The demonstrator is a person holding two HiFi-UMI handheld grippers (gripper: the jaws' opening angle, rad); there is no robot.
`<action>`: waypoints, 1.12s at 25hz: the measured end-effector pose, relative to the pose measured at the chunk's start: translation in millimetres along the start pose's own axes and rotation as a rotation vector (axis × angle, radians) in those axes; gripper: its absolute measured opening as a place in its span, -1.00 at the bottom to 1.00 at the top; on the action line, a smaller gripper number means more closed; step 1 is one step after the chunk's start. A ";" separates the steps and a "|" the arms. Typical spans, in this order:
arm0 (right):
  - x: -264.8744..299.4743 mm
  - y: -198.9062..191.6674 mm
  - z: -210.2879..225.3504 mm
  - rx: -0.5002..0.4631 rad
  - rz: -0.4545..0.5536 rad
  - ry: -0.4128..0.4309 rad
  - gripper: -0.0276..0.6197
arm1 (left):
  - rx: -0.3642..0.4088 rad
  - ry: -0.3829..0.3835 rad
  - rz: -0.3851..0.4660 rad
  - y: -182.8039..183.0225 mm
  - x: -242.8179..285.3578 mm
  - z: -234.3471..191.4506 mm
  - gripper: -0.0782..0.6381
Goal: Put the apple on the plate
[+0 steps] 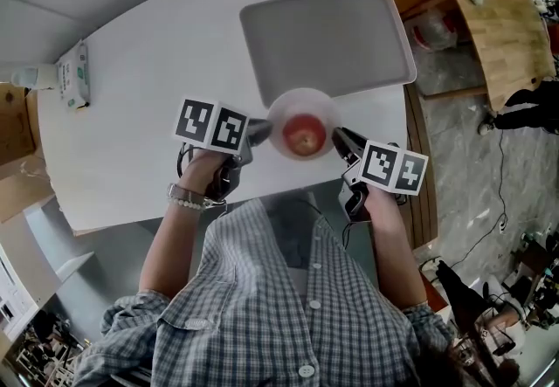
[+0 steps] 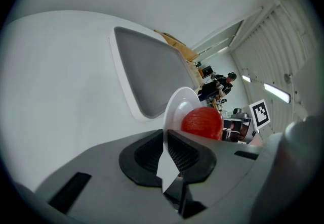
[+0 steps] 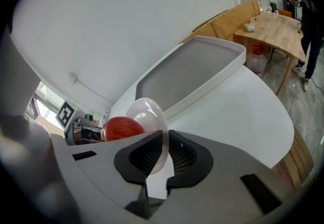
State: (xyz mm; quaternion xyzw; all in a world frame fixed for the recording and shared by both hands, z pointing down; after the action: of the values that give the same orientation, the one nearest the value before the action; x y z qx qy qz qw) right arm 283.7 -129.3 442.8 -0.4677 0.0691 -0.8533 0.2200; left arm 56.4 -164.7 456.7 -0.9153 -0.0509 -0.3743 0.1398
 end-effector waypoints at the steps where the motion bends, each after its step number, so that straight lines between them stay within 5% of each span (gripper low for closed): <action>1: 0.4 3.8 -0.8 -0.003 0.001 0.002 -0.76 | 0.002 0.001 0.003 3.6 -0.6 0.0 -0.69; 28: 50.7 116.5 -9.4 -0.087 0.006 0.014 -0.76 | -0.019 0.036 0.110 112.2 2.2 -28.7 -0.69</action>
State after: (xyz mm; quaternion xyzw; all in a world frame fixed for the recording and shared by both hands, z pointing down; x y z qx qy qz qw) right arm 288.5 -256.6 438.9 -0.4706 0.1089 -0.8521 0.2015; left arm 60.9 -280.3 453.3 -0.9112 0.0057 -0.3827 0.1522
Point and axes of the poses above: the fingertips, and each gripper's own axes: x forward along the fingers, z to its right, y out of its top, the point moved 7 cm from there along -x, backward along the fingers, and after that the axes turned 3 degrees about x, right-handed, at the moved point
